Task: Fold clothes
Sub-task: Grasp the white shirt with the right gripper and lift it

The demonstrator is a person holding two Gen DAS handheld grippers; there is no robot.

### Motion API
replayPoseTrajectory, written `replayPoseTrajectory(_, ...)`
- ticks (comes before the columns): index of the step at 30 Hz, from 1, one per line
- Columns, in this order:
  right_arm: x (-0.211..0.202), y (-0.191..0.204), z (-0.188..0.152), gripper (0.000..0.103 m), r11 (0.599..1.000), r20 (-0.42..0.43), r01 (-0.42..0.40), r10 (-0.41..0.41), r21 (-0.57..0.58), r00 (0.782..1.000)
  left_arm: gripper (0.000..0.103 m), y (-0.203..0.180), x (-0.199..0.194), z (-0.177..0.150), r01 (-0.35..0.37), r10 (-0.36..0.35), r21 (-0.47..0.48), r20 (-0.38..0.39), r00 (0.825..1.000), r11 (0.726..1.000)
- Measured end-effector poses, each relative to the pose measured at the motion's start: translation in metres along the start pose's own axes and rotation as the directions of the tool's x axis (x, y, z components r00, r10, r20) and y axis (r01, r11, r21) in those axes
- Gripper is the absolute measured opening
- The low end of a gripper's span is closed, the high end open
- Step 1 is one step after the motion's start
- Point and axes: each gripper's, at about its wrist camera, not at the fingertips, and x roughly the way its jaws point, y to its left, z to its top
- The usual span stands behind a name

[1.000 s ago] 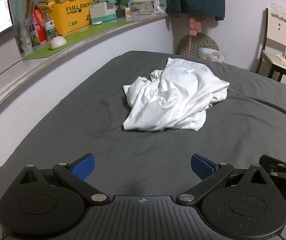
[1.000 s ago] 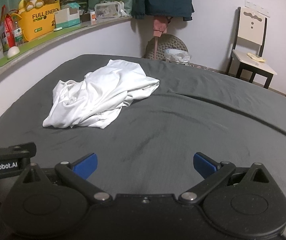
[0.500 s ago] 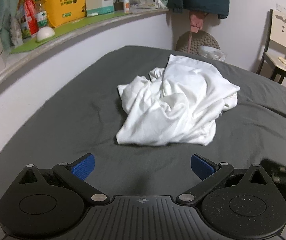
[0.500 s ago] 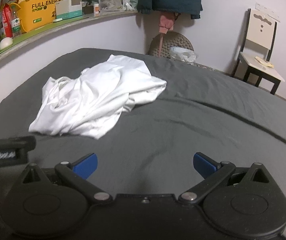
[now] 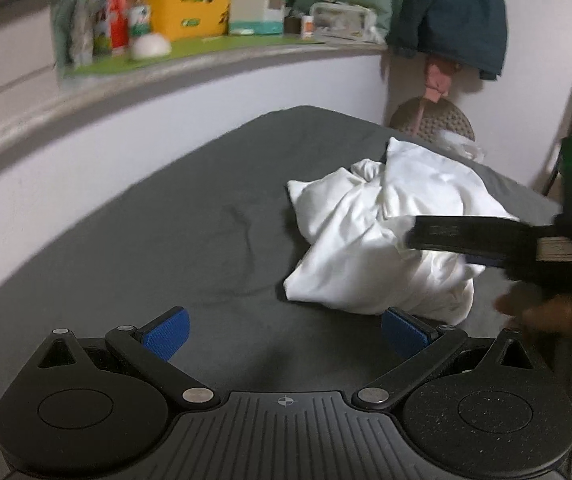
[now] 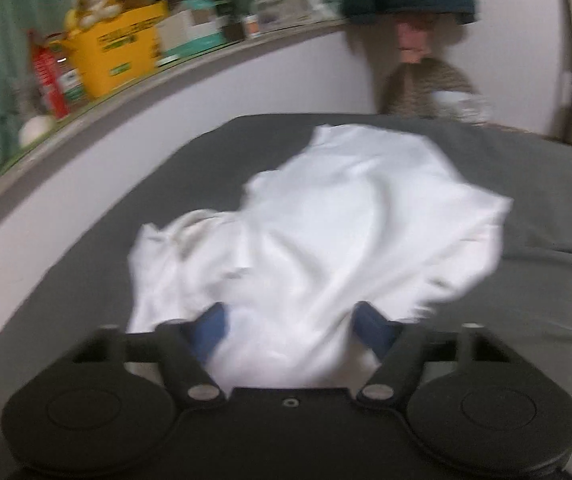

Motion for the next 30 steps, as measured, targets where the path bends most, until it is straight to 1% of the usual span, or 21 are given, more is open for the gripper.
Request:
replayPoseTrajectory(1, 0.002, 0.001, -0.001, 0.058, 1.000, 0.000, -0.003, 0.003, -0.008, 1.000, 0.103, 0.002, 0.002, 0.000, 0.004, -0.004, -0.017, -0.006, 1.000, 1.000)
replayPoseTrajectory(2, 0.004, 0.003, -0.002, 0.044, 1.000, -0.001, -0.005, 0.005, -0.016, 1.000, 0.103, 0.004, 0.005, -0.001, 0.006, -0.007, -0.030, -0.009, 1.000, 1.000)
replayPoseTrajectory(3, 0.006, 0.004, -0.003, 0.016, 1.000, -0.001, -0.008, 0.008, -0.024, 1.000, 0.103, 0.006, 0.007, -0.001, 0.010, -0.010, -0.042, -0.014, 1.000, 0.999)
replayPoseTrajectory(4, 0.008, 0.006, -0.003, 0.013, 0.999, -0.002, -0.011, 0.011, -0.032, 1.000, 0.103, 0.009, 0.010, -0.001, 0.014, -0.015, -0.054, -0.024, 1.000, 0.998)
replayPoseTrajectory(5, 0.009, 0.006, -0.004, 0.011, 0.999, 0.002, -0.013, 0.013, -0.038, 1.000, 0.103, 0.012, 0.013, -0.002, 0.016, -0.018, -0.067, -0.035, 0.999, 0.998)
replayPoseTrajectory(7, -0.015, -0.006, -0.007, 0.010, 1.000, 0.109, 0.006, -0.006, 0.005, 0.994, 0.103, 0.015, 0.019, 0.000, 0.011, -0.016, -0.091, -0.052, 0.999, 0.996)
replayPoseTrajectory(9, -0.055, -0.027, -0.010, 0.010, 0.996, 0.215, 0.066, -0.080, 0.067, 0.973, 0.103, 0.017, 0.024, 0.003, -0.006, 0.003, -0.085, -0.044, 0.999, 0.996)
replayPoseTrajectory(12, -0.132, -0.070, -0.024, 0.010, 0.969, 0.353, 0.151, -0.214, 0.196, 0.911, 0.103, 0.012, 0.023, 0.008, -0.034, 0.034, -0.015, -0.002, 0.999, 0.999)
replayPoseTrajectory(13, -0.162, -0.086, -0.032, 0.010, 0.953, 0.385, 0.182, -0.265, 0.241, 0.884, 0.103, 0.010, 0.019, 0.010, -0.016, 0.016, 0.000, 0.012, 1.000, 1.000)
replayPoseTrajectory(16, -0.254, -0.136, -0.074, 0.010, 0.885, 0.400, 0.282, -0.426, 0.370, 0.812, 0.103, 0.001, 0.005, 0.011, 0.104, -0.105, 0.018, 0.065, 0.992, 0.994)
replayPoseTrajectory(18, -0.295, -0.160, -0.100, 0.010, 0.841, 0.354, 0.377, -0.514, 0.389, 0.781, 0.103, -0.013, -0.001, 0.008, 0.189, -0.193, 0.052, 0.103, 0.976, 0.981)
replayPoseTrajectory(20, -0.304, -0.176, -0.118, 0.010, 0.827, 0.281, 0.415, -0.530, 0.379, 0.800, 0.103, -0.034, -0.002, 0.005, 0.258, -0.270, 0.106, 0.123, 0.955, 0.960)
replayPoseTrajectory(22, -0.312, -0.192, -0.136, 0.018, 0.813, 0.206, 0.453, -0.545, 0.366, 0.813, 0.103, -0.057, -0.001, 0.000, 0.344, -0.364, 0.148, 0.133, 0.922, 0.927)
replayPoseTrajectory(23, -0.316, -0.201, -0.145, 0.018, 0.806, 0.168, 0.471, -0.552, 0.358, 0.817, 0.103, -0.068, 0.000, -0.004, 0.386, -0.407, 0.162, 0.127, 0.904, 0.908)
replayPoseTrajectory(24, -0.320, -0.209, -0.154, 0.022, 0.800, 0.130, 0.489, -0.558, 0.349, 0.820, 0.103, -0.079, 0.002, -0.007, 0.417, -0.437, 0.169, 0.102, 0.894, 0.893)
replayPoseTrajectory(25, -0.324, -0.216, -0.163, 0.037, 0.794, 0.095, 0.505, -0.563, 0.339, 0.821, 0.103, -0.090, 0.004, -0.011, 0.447, -0.465, 0.175, 0.076, 0.882, 0.877)
replayPoseTrajectory(26, -0.325, -0.214, -0.164, 0.046, 0.802, 0.102, 0.504, -0.558, 0.321, 0.823, 0.103, -0.100, 0.005, -0.015, 0.465, -0.483, 0.186, 0.060, 0.874, 0.865)
replayPoseTrajectory(27, -0.327, -0.208, -0.166, 0.060, 0.810, 0.139, 0.507, -0.561, 0.293, 0.816, 0.103, -0.108, 0.005, -0.022, 0.455, -0.477, 0.212, 0.064, 0.876, 0.865)
replayPoseTrajectory(28, -0.329, -0.201, -0.168, 0.064, 0.820, 0.176, 0.509, -0.559, 0.263, 0.810, 0.103, -0.116, 0.005, -0.028, 0.445, -0.472, 0.237, 0.067, 0.879, 0.863)
replayPoseTrajectory(29, -0.326, -0.194, -0.164, 0.064, 0.852, 0.218, 0.485, -0.521, 0.199, 0.825, 0.103, -0.122, 0.005, -0.033, 0.434, -0.465, 0.255, 0.074, 0.882, 0.864)
replayPoseTrajectory(30, -0.318, -0.187, -0.162, 0.065, 0.877, 0.228, 0.462, -0.480, 0.130, 0.847, 0.103, -0.121, 0.007, -0.034, 0.421, -0.455, 0.257, 0.087, 0.886, 0.870)
